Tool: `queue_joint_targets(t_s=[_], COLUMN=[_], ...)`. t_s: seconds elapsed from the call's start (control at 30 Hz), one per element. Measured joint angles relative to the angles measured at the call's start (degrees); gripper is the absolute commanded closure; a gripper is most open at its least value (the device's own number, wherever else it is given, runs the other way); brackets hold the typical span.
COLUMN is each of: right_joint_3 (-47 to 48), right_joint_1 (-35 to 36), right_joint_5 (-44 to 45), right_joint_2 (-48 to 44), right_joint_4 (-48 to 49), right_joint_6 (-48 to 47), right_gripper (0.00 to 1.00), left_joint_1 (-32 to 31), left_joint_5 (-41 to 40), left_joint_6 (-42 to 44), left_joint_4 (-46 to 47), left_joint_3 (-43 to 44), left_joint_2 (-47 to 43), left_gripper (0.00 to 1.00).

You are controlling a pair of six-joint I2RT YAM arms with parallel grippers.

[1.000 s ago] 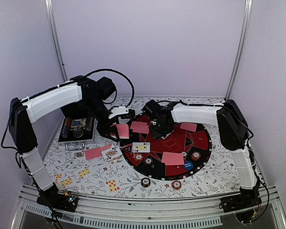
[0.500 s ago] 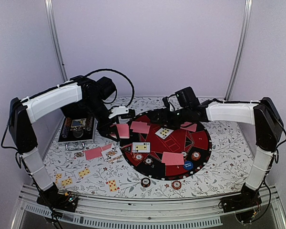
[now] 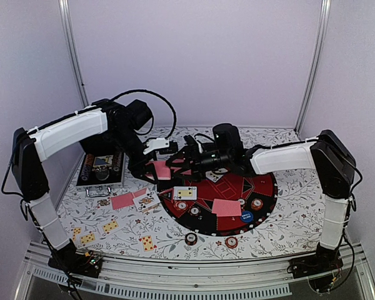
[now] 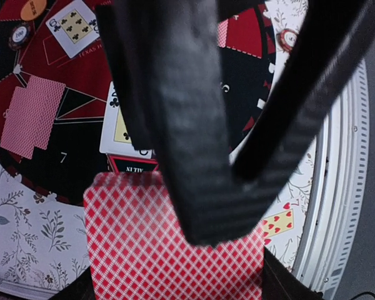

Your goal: Distribute texas hold em gaming equipment

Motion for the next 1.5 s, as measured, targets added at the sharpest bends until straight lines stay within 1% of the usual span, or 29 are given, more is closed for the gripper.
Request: queue_joint_targets(t_s=[0.4,0.7,0.83,0.9,1.0,1.07,1.13,1.2,1.33,1.5], right_joint_3=[5.2,13.7,15.5,15.5,15.3,14.9,13.7,11.6,6.8,3.5], right_joint_1=[2.0,4.2,4.7,4.7,4.7,4.6,4.3,4.0,3.0,1.9], right_joint_5=[-3.7,-5.4,-6.1,-6.4,-6.4,-6.4,-6.3,-6.0,-5.8,-5.9], right_joint_2=[9.5,16.0,18.4,19.3,19.8,19.8,19.8,19.4,17.2,15.7], right_joint_4=[8.9,13.6,15.2,15.8,16.8,18.1,20.2,23.7,28.5,30.8], right_joint_6=[8.8,13.7,15.5,16.3,17.1,17.4,18.1,19.1,21.4,22.4], right_gripper=[0.20,0.20,0.22,0.24,0.29,0.34,0.41,0.47,0.49,0.51], left_joint_1=[0.0,0.0,0.0,0.0,0.0,0.0,0.0,0.0,-0.1,-0.1], left_joint_5=[0.0,0.1,0.0,0.0,-0.1,0.0,0.1,0.1,0.1,0.0], left_joint_6=[-0.4,-0.4,-0.4,-0.4,-0.4,-0.4,-0.4,-0.4,-0.4,-0.4], left_joint_4=[0.5,0.5,0.3,0.1,0.1,0.2,0.2,0.3,0.4,0.5], left_joint_3=[0.0,0.0,0.0,0.0,0.0,0.0,0.0,-0.1,-0.1,-0.1], left_joint_2=[0.0,0.0,0.0,0.0,0.0,0.0,0.0,0.0,0.0,0.0], left_gripper=[0.74,0.74,0.74,0.74,0.74,0.74,0.74,0.74,0.74,0.74])
